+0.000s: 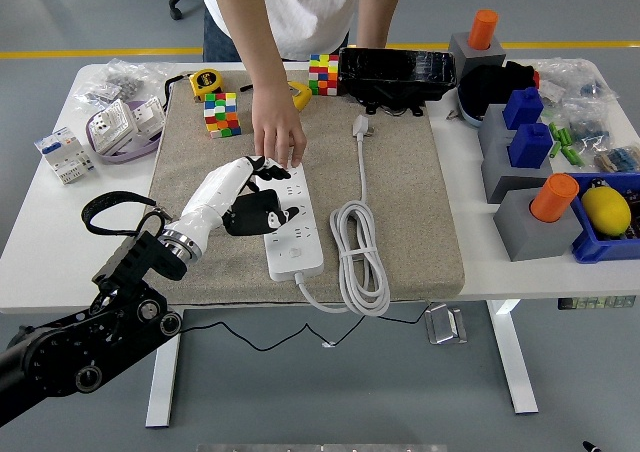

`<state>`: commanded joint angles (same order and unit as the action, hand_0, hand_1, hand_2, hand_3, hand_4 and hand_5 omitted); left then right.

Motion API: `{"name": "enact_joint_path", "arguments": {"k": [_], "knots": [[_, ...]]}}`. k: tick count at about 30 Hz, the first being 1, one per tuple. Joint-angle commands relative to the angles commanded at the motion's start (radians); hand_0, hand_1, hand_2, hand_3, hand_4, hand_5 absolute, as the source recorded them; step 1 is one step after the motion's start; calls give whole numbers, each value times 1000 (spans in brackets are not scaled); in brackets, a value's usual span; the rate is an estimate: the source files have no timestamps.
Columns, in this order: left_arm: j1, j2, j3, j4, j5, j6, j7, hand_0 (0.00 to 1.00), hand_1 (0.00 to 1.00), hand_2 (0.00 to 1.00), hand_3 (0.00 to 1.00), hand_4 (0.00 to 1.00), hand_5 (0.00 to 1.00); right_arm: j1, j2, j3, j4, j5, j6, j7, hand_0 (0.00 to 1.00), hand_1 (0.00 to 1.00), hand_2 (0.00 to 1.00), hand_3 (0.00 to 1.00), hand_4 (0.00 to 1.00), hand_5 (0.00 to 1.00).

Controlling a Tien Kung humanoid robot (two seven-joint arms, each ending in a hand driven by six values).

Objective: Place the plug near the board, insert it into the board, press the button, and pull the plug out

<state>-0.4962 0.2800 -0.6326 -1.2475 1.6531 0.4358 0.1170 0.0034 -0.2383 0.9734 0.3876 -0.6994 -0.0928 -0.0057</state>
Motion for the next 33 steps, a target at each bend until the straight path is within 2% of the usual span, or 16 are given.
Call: {"name": "enact_joint_path", "arguments": {"k": [5, 10, 11, 16, 17, 22, 23, 28, 29, 33], "knots": [[-24, -18, 14, 60, 32, -7, 19, 736, 783, 817, 787, 998, 354, 0, 1, 2, 0, 1, 0, 0, 612, 645, 659, 559, 954, 498], [-35, -24, 23, 91, 46, -24, 42, 736, 783, 817, 787, 998, 354, 0, 1, 4, 1, 5, -1, 0, 612, 645, 659, 559, 954, 498], [-37, -25, 25, 97, 47, -24, 45, 729, 738, 748, 750, 998, 360, 0, 1, 4, 2, 5, -1, 0, 612, 645, 659, 559, 955, 498], [-49, -30, 32, 122, 47, -31, 66, 729, 738, 748, 750, 998, 360, -1, 1, 3, 5, 5, -1, 0, 612, 645, 659, 559, 955, 498], [-51, -31, 33, 127, 46, -32, 67, 694, 689, 694, 654, 989, 344, 0, 1, 3, 5, 5, -1, 0, 612, 645, 659, 559, 955, 498], [-64, -38, 40, 159, 54, -33, 81, 694, 689, 694, 654, 989, 344, 1, 1, 1, 7, 5, -1, 1, 612, 645, 659, 559, 955, 498], [-66, -39, 42, 165, 52, -31, 80, 662, 660, 643, 616, 950, 322, 1, 1, 1, 7, 6, -1, 1, 612, 645, 659, 559, 955, 498], [-75, -46, 52, 188, 60, -30, 90, 662, 660, 643, 616, 950, 322, 1, 0, 0, 5, 6, -1, 0, 612, 645, 659, 559, 955, 498], [-76, -47, 54, 191, 60, -31, 92, 600, 619, 582, 576, 952, 281, 1, -1, 0, 5, 6, -1, 0, 613, 644, 659, 559, 955, 498], [-80, -47, 60, 197, 62, -29, 96, 600, 619, 582, 576, 952, 281, 4, -3, -7, 4, 7, -1, 1, 613, 644, 659, 559, 955, 498]]}}
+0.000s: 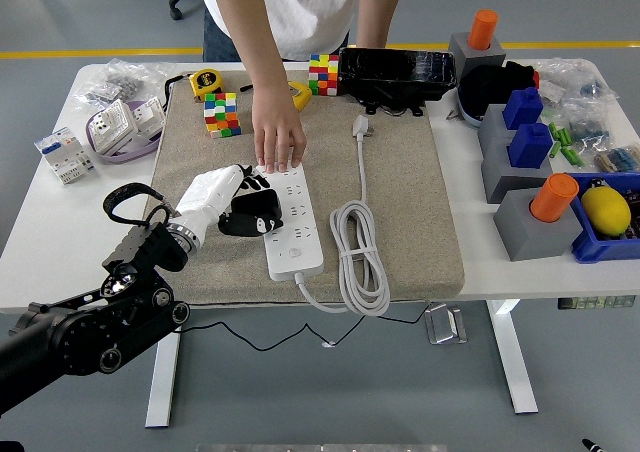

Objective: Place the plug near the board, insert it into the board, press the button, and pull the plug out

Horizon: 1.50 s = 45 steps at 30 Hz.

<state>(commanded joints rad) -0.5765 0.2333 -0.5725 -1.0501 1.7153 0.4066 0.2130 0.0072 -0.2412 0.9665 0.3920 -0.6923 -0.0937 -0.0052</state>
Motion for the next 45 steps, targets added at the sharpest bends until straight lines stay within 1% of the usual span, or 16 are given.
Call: {"name": "enact_joint_path", "arguments": {"k": [1, 2, 7, 8, 13, 14, 22, 28, 33, 37, 40, 43, 44, 45], "knots": [[-1, 1, 2, 1, -2, 2, -2, 600, 619, 582, 576, 952, 281, 1, 0, -1, 0, 0, 0, 0, 613, 644, 659, 559, 955, 498], [-1, 1, 4, 2, -4, 5, -3, 503, 549, 557, 555, 824, 151, 1, -1, -1, 0, 0, 0, 0, 613, 645, 659, 559, 955, 498], [-2, 3, 12, 2, 10, 9, 6, 503, 549, 557, 555, 824, 151, 1, -2, -6, 0, 1, 0, 0, 613, 645, 659, 559, 955, 498], [-3, 3, 14, 2, 14, 12, 5, 349, 448, 508, 547, 784, 52, 1, -2, -6, 0, 1, 0, 0, 613, 645, 659, 559, 955, 498], [-5, 4, 26, 2, 22, 29, -9, 349, 448, 508, 547, 784, 52, 2, -3, -7, -1, 1, 0, 1, 613, 645, 659, 559, 955, 498], [-4, 4, 27, 2, 18, 31, -15, 332, 431, 472, 543, 769, 2, 2, -4, -7, -1, 1, 0, 1, 613, 645, 659, 559, 955, 497], [5, 10, 17, -11, -17, 36, -52, 332, 433, 465, 543, 771, 2, 0, -5, -9, -1, 1, 0, 1, 613, 645, 659, 559, 955, 499], [16, 18, -16, -31, -28, 51, -91, 335, 437, 465, 542, 773, 2, -1, -3, -6, 0, -1, 0, 1, 613, 645, 659, 559, 954, 498], [24, 29, -54, -48, -19, 56, -102, 334, 437, 464, 542, 767, 2, -3, -1, 0, -1, -2, 0, 1, 613, 645, 659, 558, 955, 498], [28, 40, -70, -18, -21, 59, -102, 334, 437, 464, 542, 767, 2, -4, 0, 3, -1, -3, 0, 1, 613, 645, 659, 558, 955, 498], [36, 48, -75, 22, -18, 53, -91, 336, 443, 465, 542, 767, 2, -5, 1, 4, -1, -3, 0, 1, 613, 645, 658, 558, 954, 498], [39, 48, -68, 57, -25, 57, -90, 336, 443, 465, 542, 767, 2, -6, 2, 5, -1, -3, 0, 0, 613, 645, 658, 558, 954, 498], [40, 48, -67, 66, -29, 59, -91, 373, 479, 487, 546, 769, 2, -6, 3, 5, -1, -3, 0, 0, 613, 645, 659, 559, 955, 498], [41, 47, -66, 71, -31, 59, -93, 373, 479, 487, 546, 769, 2, -6, 3, 5, -1, -3, 0, 0, 613, 645, 659, 559, 955, 498]]}}
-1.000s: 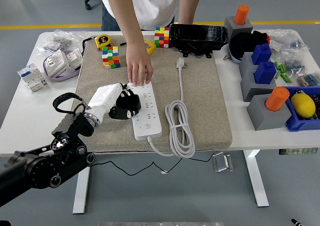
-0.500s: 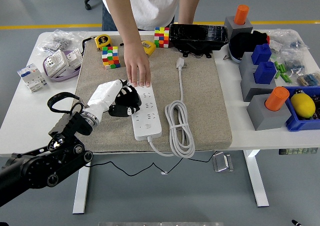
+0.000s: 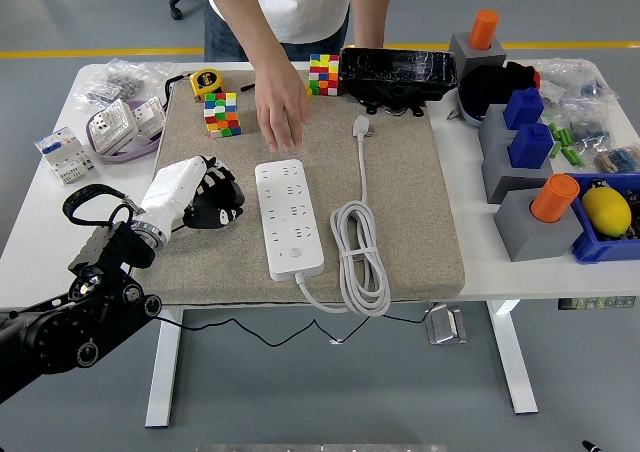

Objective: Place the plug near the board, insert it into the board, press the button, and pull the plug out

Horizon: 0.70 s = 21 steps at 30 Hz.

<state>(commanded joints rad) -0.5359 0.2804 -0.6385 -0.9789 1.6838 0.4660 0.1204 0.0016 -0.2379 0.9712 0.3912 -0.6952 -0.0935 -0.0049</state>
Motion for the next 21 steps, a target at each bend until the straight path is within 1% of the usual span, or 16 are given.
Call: {"name": "enact_joint_path", "arguments": {"k": [4, 5, 10, 11, 16, 17, 21], "knots": [[2, -3, 2, 15, -14, 0, -7, 373, 479, 487, 546, 769, 2, 2, 0, -1, 1, 0, 0, 0, 613, 645, 659, 559, 955, 498], [2, -5, 2, 18, -18, -2, -7, 501, 530, 563, 578, 796, 24, 3, 0, 0, 1, -1, 0, 0, 613, 645, 659, 559, 954, 497], [2, -8, 8, 32, -20, -13, -2, 501, 530, 563, 578, 796, 24, 3, 1, 2, 1, -1, 0, 0, 613, 645, 659, 559, 954, 497], [3, -8, 8, 33, -21, -12, -3, 595, 659, 612, 606, 956, 154, 2, 1, 2, 1, 0, 0, 0, 613, 645, 659, 559, 954, 498], [6, -7, 5, 37, -27, -14, -8, 595, 659, 612, 606, 956, 154, 1, 0, 2, 0, -1, 0, -1, 613, 645, 659, 559, 954, 498], [6, -6, 4, 37, -27, -15, -8, 636, 752, 777, 795, 998, 309, 1, 0, 2, 0, -1, 0, -1, 613, 645, 659, 559, 955, 498], [10, -4, -4, 31, -21, -15, -9, 636, 752, 777, 795, 998, 309, 2, 1, 2, 2, -1, 0, 0, 613, 645, 659, 559, 955, 498]]}}
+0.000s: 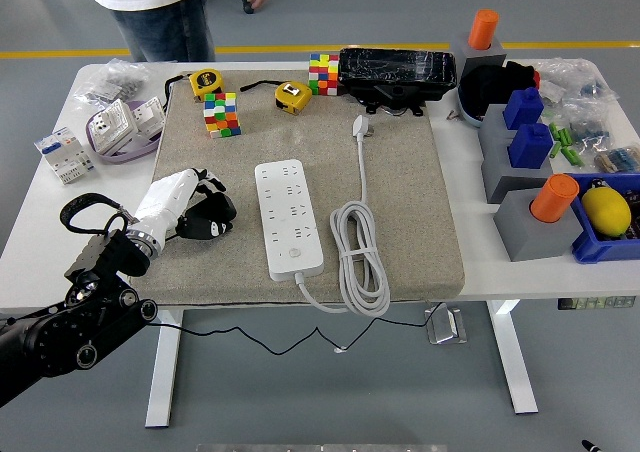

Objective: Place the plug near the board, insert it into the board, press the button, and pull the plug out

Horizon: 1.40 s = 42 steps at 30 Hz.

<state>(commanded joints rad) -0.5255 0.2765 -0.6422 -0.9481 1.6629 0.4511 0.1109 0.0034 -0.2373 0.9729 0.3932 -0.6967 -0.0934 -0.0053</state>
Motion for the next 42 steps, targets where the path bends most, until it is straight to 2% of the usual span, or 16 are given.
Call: {"name": "enact_joint_path", "arguments": {"k": [1, 2, 7, 8, 11, 13, 14, 16, 19, 20, 23, 25, 26, 27, 33, 42], "knots": [[3, 1, -4, -4, -2, 1, -3, 636, 752, 777, 795, 998, 309, 0, 0, 0, 0, 0, 0, 0, 613, 645, 659, 559, 955, 498], [6, 2, -12, -11, -2, 3, -6, 686, 788, 827, 817, 998, 368, 1, 0, 0, 0, 0, 0, 0, 613, 645, 659, 559, 954, 499], [34, 15, -76, -73, -17, 6, -30, 686, 788, 827, 817, 998, 368, 1, 0, 1, -1, 0, 0, 0, 613, 645, 659, 559, 954, 499], [41, 19, -89, -88, -21, 0, -29, 712, 822, 877, 845, 998, 505, 1, 0, 1, -2, 0, 0, 0, 613, 645, 658, 558, 955, 498], [69, 33, -138, -142, -59, 1, -53, 712, 822, 877, 845, 998, 505, 1, 0, 3, -2, -1, 0, 0, 613, 645, 658, 558, 955, 498], [87, 38, -165, -171, -103, 21, -91, 712, 822, 877, 845, 998, 505, 1, 0, 3, -2, -1, 0, 0, 613, 645, 658, 558, 955, 498], [103, 41, -188, -193, -146, 50, -132, 607, 718, 729, 744, 998, 587, 1, 1, 1, -4, -1, 0, 0, 612, 645, 659, 559, 955, 499], [123, 41, -223, -219, -229, 94, -211, 607, 718, 729, 744, 998, 587, 2, 1, 0, -8, 1, 0, 0, 612, 645, 659, 559, 955, 499], [152, 35, -280, -231, -359, 128, -312, 607, 718, 729, 744, 998, 587, 4, 2, 0, -12, 3, -1, 0, 612, 645, 659, 559, 955, 499], [159, 32, -296, -229, -398, 129, -333, 486, 605, 576, 575, 850, 394, 4, 1, 0, -12, 3, -1, 0, 611, 645, 659, 557, 954, 500], [175, 22, -342, -203, -513, 121, -378, 486, 605, 576, 575, 850, 394, 7, 0, 0, -13, 3, -1, -1, 611, 645, 659, 557, 954, 500], [180, 19, -360, -186, -585, 115, -393, 486, 605, 576, 575, 850, 394, 10, 0, 2, -13, 3, -2, -1, 611, 645, 659, 557, 954, 500], [182, 18, -369, -177, -626, 109, -399, 469, 584, 558, 564, 804, 366, 11, 0, 3, -13, 3, -2, -1, 611, 645, 659, 558, 953, 502], [183, 18, -374, -172, -652, 106, -402, 469, 584, 558, 564, 804, 366, 12, 0, 2, -13, 3, -2, -1, 611, 645, 659, 558, 953, 502], [187, 15, -427, -140, -751, 86, -401, 462, 578, 557, 563, 792, 362, 14, 2, -1, -17, 2, -2, -3, 611, 645, 659, 557, 951, 503], [199, 27, -436, -162, -756, 74, -387, 462, 576, 557, 564, 786, 364, 19, 2, -3, -14, -6, -2, -4, 609, 645, 659, 557, 950, 504]]}}
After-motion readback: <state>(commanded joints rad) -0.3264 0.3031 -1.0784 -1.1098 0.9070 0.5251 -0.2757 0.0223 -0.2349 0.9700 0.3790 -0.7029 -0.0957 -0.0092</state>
